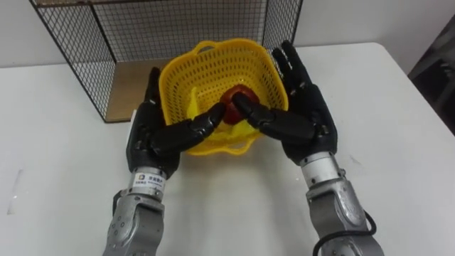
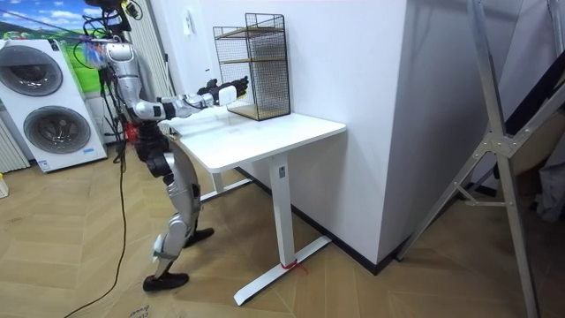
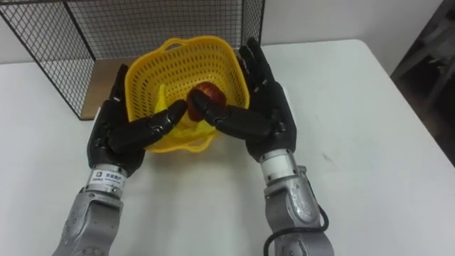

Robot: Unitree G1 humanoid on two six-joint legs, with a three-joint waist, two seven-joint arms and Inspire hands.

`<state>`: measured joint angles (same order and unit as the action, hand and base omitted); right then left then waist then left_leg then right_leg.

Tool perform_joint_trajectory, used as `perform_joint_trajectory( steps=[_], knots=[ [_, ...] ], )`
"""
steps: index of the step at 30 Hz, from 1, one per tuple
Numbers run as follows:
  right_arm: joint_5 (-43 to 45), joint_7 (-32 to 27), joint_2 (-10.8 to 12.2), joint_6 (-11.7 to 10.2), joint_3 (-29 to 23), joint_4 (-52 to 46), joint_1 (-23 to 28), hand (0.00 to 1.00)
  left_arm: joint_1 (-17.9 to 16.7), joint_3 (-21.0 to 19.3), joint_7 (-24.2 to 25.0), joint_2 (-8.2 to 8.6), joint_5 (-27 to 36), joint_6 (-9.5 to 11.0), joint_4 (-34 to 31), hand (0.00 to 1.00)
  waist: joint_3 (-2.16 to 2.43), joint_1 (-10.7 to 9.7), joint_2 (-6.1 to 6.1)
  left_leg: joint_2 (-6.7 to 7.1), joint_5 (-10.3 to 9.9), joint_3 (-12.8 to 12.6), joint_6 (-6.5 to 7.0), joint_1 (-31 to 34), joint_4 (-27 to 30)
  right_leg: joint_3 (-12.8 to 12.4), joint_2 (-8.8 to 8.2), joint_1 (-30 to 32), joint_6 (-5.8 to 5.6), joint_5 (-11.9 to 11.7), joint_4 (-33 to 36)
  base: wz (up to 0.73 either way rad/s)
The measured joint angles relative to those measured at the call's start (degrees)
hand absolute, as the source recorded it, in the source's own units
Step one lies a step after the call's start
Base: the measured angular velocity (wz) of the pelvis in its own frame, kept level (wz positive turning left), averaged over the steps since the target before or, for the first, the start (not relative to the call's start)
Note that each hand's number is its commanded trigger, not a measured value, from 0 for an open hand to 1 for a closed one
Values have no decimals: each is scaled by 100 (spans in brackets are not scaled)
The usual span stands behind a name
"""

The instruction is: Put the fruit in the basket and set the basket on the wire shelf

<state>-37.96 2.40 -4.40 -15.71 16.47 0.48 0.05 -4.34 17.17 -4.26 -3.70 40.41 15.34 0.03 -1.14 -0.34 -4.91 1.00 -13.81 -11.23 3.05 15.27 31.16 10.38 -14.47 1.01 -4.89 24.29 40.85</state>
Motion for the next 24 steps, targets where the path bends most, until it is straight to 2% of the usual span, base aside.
perform_joint_trajectory(
  steps=[2, 3, 4, 6, 7, 8, 9, 10, 11, 12, 13, 14, 15, 18, 20, 21, 22, 24],
  knots=[
    [-4, -6, -4, -6, 0, 0, -3, 0, 2, 1, -8, 7, 0, -12, -1, 0, 6, -6, 10, 86, -148, -44, 112, -9, 166, -150, -148, 265, -41, -186, 669, 5],
    [16, -6, -1, -6, 0, 3, -3, 0, 2, 1, -19, 17, -1, -15, 0, 0, 0, -23, 47, 125, -245, -60, 180, -35, 251, -261, -183, 411, 17, -362, 1009, 0],
    [39, -7, -3, -6, 3, 13, -1, 0, 2, 0, -32, 18, -1, -24, 0, 0, -8, -11, 58, 157, -264, -61, 212, -79, 247, -266, -230, 453, 26, -485, 1137, 0],
    [51, -4, -6, -7, 16, 57, 31, 0, 3, -2, -67, 28, -4, -34, -1, 0, -41, 31, 163, 156, -328, -71, 309, -270, 140, -319, -242, 608, 73, -1018, 1412, -13],
    [51, -3, -10, -7, 27, 78, 32, 0, 4, -2, -70, 28, -2, -30, -1, 0, -50, 54, 193, 147, -344, -60, 326, -310, 92, -328, -221, 627, 95, -1034, 1412, -27],
    [45, 4, -16, 9, 22, 103, 2, 0, 15, -16, -87, 26, -4, -16, -7, 0, -44, 71, 241, 100, -360, -70, 346, -324, 3, -319, -115, 773, 68, -811, 1328, -16],
    [45, 7, -17, 10, 19, 110, 0, 0, 25, -15, -93, 26, -3, -14, -7, 0, -60, 71, 281, 53, -313, -74, 371, -357, -87, -292, 36, 918, 79, -530, 1070, -10],
    [50, 9, -16, 18, 22, 116, 9, 0, 25, -14, -93, 26, -3, -15, -7, 0, -57, 66, 276, 51, -287, -90, 384, -398, -164, -265, 111, 961, 78, -440, 862, 6],
    [62, 11, -31, 23, 23, 126, 13, 0, 41, -12, -92, 27, -3, -15, -7, 0, -53, 56, 268, 50, -277, -98, 396, -458, -221, -221, 258, 1012, 81, -361, 309, 6],
    [81, 11, -48, 30, 31, 133, 9, 0, 48, -13, -92, 27, -3, -14, -8, 0, -49, 59, 259, 57, -280, -107, 394, -509, -247, -186, 389, 1005, 103, -393, -350, 8],
    [82, 11, -43, 29, 27, 133, -10, 0, 84, -13, -92, 25, -3, -14, -7, 0, -51, 58, 252, 68, -281, -104, 392, -501, -263, -168, 453, 1014, 144, -515, -673, 20],
    [83, 2, -67, 28, 8, 147, -28, 0, 147, -3, -100, 52, -4, -22, -1, 0, -65, 23, 280, 68, -266, -9, 374, -498, -305, -160, 558, 999, 155, -767, -896, 11],
    [79, -15, -69, 31, 1, 163, -38, 0, 188, -5, -103, 42, -4, -6, -2, 0, -61, 62, 277, 39, -197, -6, 335, -518, -422, -137, 636, 943, 197, -880, -1085, 9],
    [-11, -16, -69, 52, 13, 186, -46, 0, 194, 1, -141, 23, -3, -5, -2, 0, -51, 58, 260, -42, -100, 16, 283, -703, -639, -71, 767, 672, 249, -1071, -1454, -7],
    [-10, -16, -69, 52, 12, 185, -50, 0, 194, 6, -175, 26, -3, -5, -7, 0, -25, 52, 257, -59, -96, 36, 271, -785, -687, -46, 798, 584, 264, -1105, -1589, 0],
    [-5, -16, -67, 57, 13, 185, -51, 0, 194, 14, -194, 28, -3, -5, -7, 0, 26, 53, 272, -83, -99, 36, 260, -795, -698, -45, 833, 559, 278, -1145, -1666, 0],
    [-5, -16, -66, 57, 13, 185, -51, 0, 193, 14, -200, 28, -4, -5, -7, 0, 47, 53, 284, -101, -98, 35, 255, -800, -700, -39, 856, 528, 281, -1171, -1724, -6],
    [13, -15, -64, 70, 6, 185, -51, 0, 193, 15, -231, 23, -12, -7, -9, 0, 61, 48, 296, -123, -57, 49, 223, -911, -798, -2, 901, 364, 292, -1252, -1924, 0]
  ],
)
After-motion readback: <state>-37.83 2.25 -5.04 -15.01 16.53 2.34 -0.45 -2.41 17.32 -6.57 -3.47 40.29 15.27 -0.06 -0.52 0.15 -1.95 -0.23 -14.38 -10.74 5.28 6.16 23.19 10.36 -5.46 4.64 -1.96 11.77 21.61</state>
